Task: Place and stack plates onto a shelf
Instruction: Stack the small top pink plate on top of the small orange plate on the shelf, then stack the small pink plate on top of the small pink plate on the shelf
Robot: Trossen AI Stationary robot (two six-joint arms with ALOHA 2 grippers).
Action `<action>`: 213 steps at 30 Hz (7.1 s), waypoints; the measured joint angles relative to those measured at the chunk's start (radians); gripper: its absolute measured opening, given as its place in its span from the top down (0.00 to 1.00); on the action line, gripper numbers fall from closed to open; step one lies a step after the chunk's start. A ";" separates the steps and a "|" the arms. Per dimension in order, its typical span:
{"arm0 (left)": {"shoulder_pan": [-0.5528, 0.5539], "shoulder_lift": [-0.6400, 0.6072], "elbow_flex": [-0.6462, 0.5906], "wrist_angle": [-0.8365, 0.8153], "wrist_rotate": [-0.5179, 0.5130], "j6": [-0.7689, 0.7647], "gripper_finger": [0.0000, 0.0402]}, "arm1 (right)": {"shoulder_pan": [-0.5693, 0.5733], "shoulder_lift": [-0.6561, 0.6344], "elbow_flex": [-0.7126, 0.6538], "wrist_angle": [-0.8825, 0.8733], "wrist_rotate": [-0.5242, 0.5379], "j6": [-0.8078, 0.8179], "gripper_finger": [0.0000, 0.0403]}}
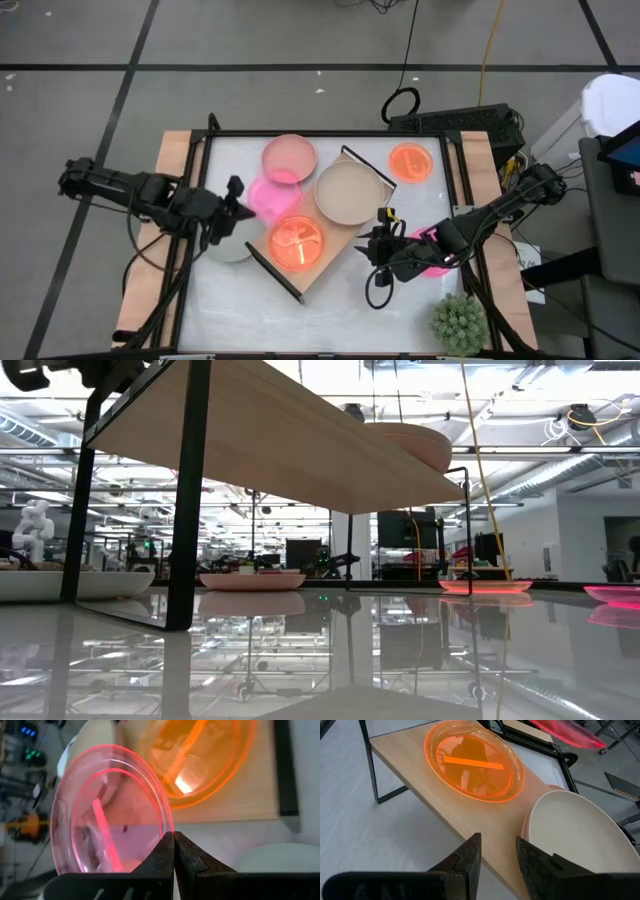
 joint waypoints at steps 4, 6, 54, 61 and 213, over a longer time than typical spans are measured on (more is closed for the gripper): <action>-0.042 0.021 0.000 0.009 0.000 0.007 1.00 | 0.000 0.000 0.000 0.000 0.000 0.000 0.74; -0.059 0.034 0.000 0.020 0.000 0.007 1.00 | 0.000 0.000 0.000 0.003 0.000 0.000 0.74; -0.104 0.263 -0.001 0.250 0.153 0.002 1.00 | 0.000 0.000 0.000 0.004 0.000 0.003 0.74; -0.087 0.269 -0.001 0.267 0.154 -0.039 0.96 | 0.000 0.000 0.000 0.004 0.000 0.003 0.74; 0.061 0.005 -0.129 0.350 0.110 -0.258 0.80 | -0.018 0.105 -0.282 -0.389 -0.652 1.283 1.00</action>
